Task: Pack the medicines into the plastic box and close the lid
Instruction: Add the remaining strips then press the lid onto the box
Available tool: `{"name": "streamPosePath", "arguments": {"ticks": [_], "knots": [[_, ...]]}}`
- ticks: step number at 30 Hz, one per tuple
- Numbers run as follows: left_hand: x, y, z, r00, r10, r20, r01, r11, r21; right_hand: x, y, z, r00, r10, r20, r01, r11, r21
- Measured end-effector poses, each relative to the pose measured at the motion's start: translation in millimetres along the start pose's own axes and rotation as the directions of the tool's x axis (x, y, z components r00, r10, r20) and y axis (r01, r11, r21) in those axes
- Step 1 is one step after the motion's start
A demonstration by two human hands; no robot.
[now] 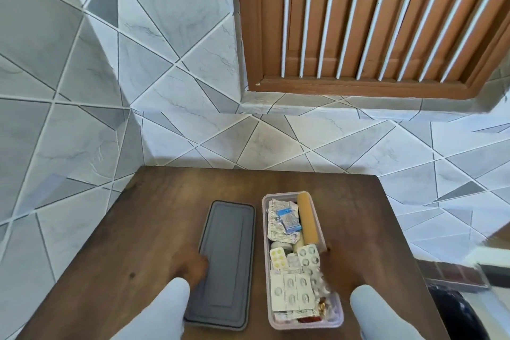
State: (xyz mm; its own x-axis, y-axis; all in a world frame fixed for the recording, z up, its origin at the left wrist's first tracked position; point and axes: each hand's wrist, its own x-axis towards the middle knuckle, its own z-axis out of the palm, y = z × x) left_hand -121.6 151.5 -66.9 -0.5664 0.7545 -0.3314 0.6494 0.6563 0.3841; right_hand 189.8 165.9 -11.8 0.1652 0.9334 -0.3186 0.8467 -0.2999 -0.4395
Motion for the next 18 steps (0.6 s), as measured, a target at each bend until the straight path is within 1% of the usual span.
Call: {"name": "streamPosePath", "arguments": {"ticks": [2,3,4,5,6,7,9,10,12,14,15,17,18], "knots": [[21,-13,-13,0.999,0.037,0.020,-0.037,0.999,0.015,6,-8,17,0.996,-0.043,0.074,0.035,0.994,0.100],[29,-18,-22,0.999,0.026,0.032,-0.025,0.999,-0.027,6,-13,25,0.994,-0.043,0.104,0.024,0.985,0.174],[29,-15,-35,0.999,0.046,0.003,-0.046,0.995,-0.092,6,-19,34,0.991,-0.047,0.128,0.015,0.969,0.246],[22,-9,-53,0.998,0.060,-0.016,-0.062,0.993,-0.103,4,-27,44,0.985,-0.072,0.160,0.023,0.957,0.288],[13,-1,-68,0.992,0.114,-0.059,-0.122,0.983,-0.141,-1,-37,51,0.974,-0.109,0.196,0.041,0.946,0.322],[7,6,-80,0.982,0.167,-0.086,-0.178,0.974,-0.140,-5,-42,59,0.968,-0.131,0.215,0.046,0.932,0.359],[-12,20,-97,0.960,0.263,-0.097,-0.272,0.958,-0.092,-12,-52,79,0.956,-0.138,0.259,0.007,0.894,0.448],[-20,25,-97,0.950,0.302,-0.081,-0.306,0.951,-0.051,-18,-58,85,0.952,-0.127,0.280,-0.029,0.869,0.495],[-37,38,-96,0.929,0.370,-0.015,-0.369,0.928,0.047,-29,-72,95,0.947,-0.092,0.309,-0.123,0.783,0.610],[-47,42,-83,0.889,0.456,0.050,-0.457,0.874,0.163,-41,-90,103,0.929,-0.062,0.364,-0.218,0.702,0.678],[-53,42,-76,0.860,0.503,0.084,-0.507,0.824,0.253,-45,-96,108,0.905,-0.061,0.422,-0.274,0.676,0.684],[-63,36,-60,0.811,0.572,0.125,-0.569,0.720,0.397,-53,-104,119,0.807,-0.085,0.584,-0.402,0.644,0.650],[-69,32,-51,0.800,0.580,0.154,-0.582,0.687,0.434,-55,-106,123,0.766,-0.100,0.635,-0.424,0.665,0.615]]}}
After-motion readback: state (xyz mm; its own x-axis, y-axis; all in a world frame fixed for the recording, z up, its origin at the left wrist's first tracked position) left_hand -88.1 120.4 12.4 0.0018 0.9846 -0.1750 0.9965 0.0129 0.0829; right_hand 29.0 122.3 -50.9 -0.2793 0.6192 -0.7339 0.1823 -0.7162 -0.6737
